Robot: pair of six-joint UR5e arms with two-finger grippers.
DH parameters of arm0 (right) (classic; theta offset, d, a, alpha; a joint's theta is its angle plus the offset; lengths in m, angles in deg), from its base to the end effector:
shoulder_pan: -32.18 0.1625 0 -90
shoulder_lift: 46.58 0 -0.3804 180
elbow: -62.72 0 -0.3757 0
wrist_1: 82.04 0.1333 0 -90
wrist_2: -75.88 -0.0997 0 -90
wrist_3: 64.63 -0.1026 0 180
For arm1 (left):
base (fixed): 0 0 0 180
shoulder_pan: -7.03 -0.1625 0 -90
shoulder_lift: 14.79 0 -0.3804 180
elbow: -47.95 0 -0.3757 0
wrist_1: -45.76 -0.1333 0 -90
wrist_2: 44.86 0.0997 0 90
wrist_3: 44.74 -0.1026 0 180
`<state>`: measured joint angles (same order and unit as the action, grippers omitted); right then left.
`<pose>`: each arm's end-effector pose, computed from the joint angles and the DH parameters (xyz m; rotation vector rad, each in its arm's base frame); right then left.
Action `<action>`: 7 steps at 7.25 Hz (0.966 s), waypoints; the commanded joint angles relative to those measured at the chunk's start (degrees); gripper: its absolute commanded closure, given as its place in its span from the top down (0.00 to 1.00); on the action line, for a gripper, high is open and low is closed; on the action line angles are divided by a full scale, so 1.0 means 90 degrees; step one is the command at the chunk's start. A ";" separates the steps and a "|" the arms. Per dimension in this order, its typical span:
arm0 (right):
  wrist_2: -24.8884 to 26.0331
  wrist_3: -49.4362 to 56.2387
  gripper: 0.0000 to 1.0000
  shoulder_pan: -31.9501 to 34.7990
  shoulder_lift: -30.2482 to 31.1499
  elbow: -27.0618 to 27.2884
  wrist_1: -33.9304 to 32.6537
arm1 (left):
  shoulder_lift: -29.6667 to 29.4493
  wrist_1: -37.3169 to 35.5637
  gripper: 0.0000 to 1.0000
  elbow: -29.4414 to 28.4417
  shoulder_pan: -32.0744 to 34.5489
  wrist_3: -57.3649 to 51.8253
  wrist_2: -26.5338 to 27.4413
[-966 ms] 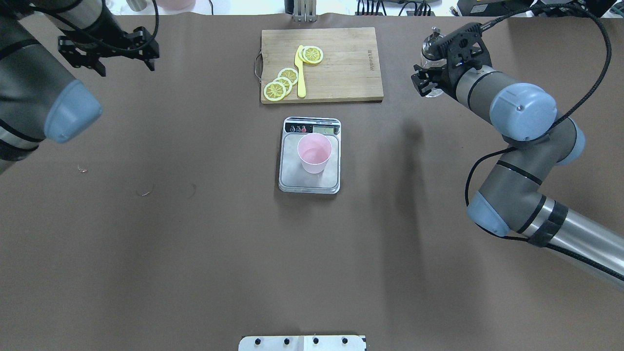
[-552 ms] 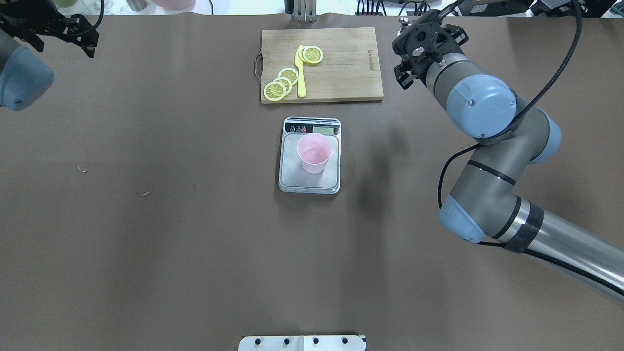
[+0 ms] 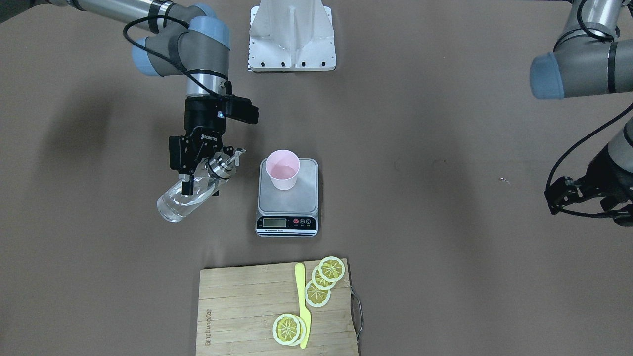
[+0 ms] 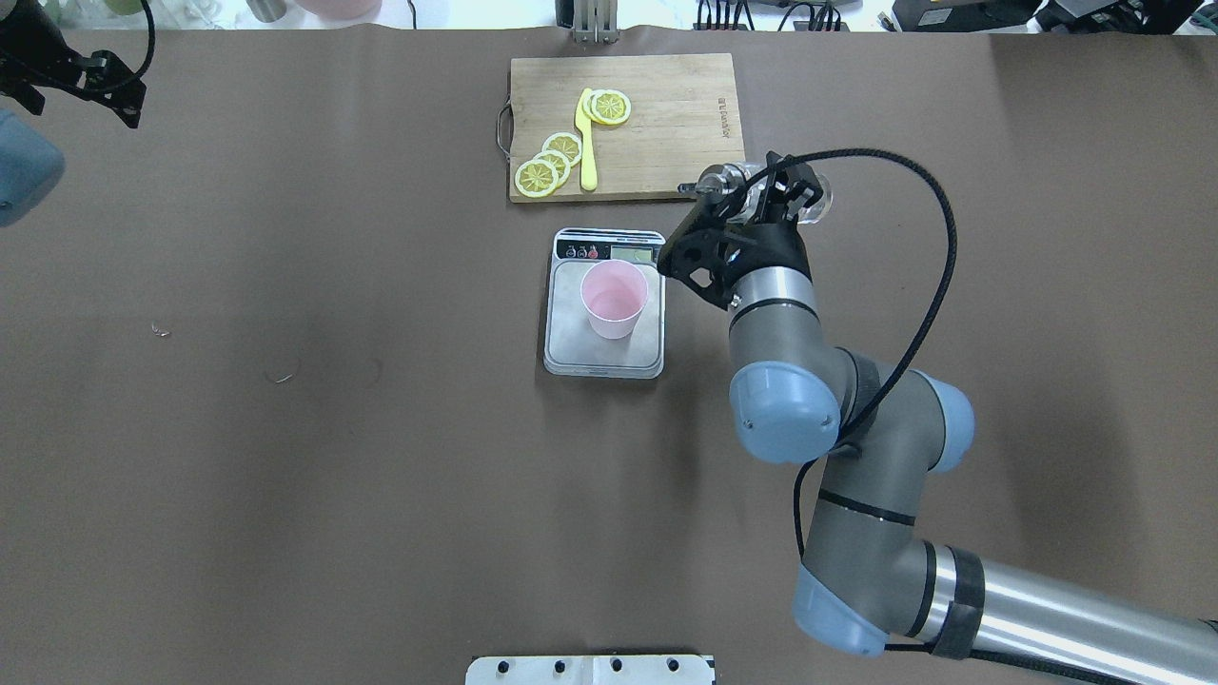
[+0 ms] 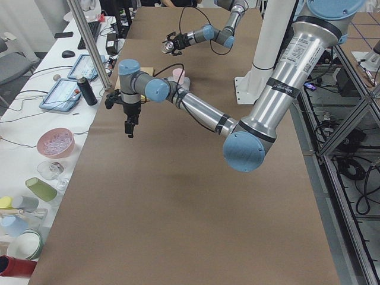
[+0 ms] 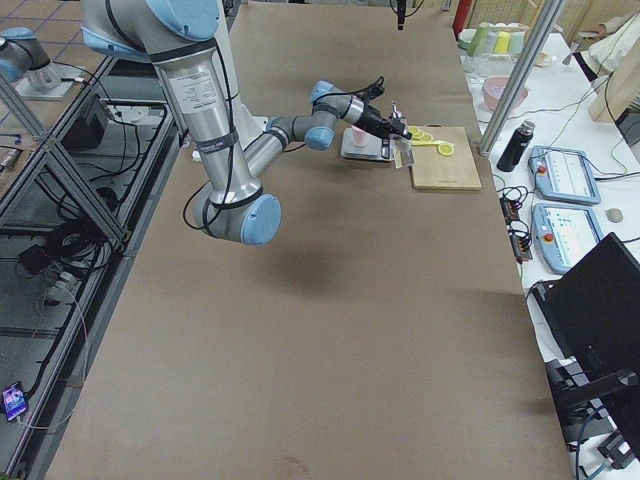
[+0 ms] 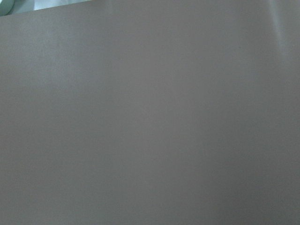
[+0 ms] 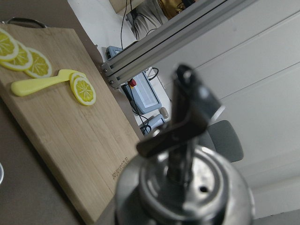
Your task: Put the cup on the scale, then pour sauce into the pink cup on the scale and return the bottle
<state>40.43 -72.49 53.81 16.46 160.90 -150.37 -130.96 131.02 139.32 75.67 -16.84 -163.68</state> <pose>-0.4630 -0.4169 0.2345 1.2541 0.1211 -0.4435 0.1505 -0.6151 0.3744 0.1471 0.6132 -0.0103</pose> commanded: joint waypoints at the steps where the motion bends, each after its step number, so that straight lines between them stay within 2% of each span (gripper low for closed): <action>1: 0.1075 0.0579 0.00 -0.0391 0.0123 -0.0010 -0.0357 | 0.0017 0.0077 0.99 -0.0122 0.0010 -0.0004 -0.0010; 3: 0.1844 0.1726 0.00 -0.0421 0.0231 -0.0175 -0.0367 | 0.0007 0.0087 0.99 -0.0122 0.0010 -0.0004 -0.0010; 4: 0.2081 0.1839 0.00 -0.0459 0.0231 -0.0292 -0.0367 | 0.0007 0.0087 0.99 -0.0113 0.0010 -0.0004 -0.0010; 7: 0.2229 0.1958 0.00 -0.0479 0.0056 -0.0585 -0.0386 | 0.0017 0.0087 0.99 -0.0132 0.0010 -0.0013 -0.0010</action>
<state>59.50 -55.27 49.51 17.79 157.11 -153.80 -130.88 131.80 138.22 75.76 -16.95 -163.77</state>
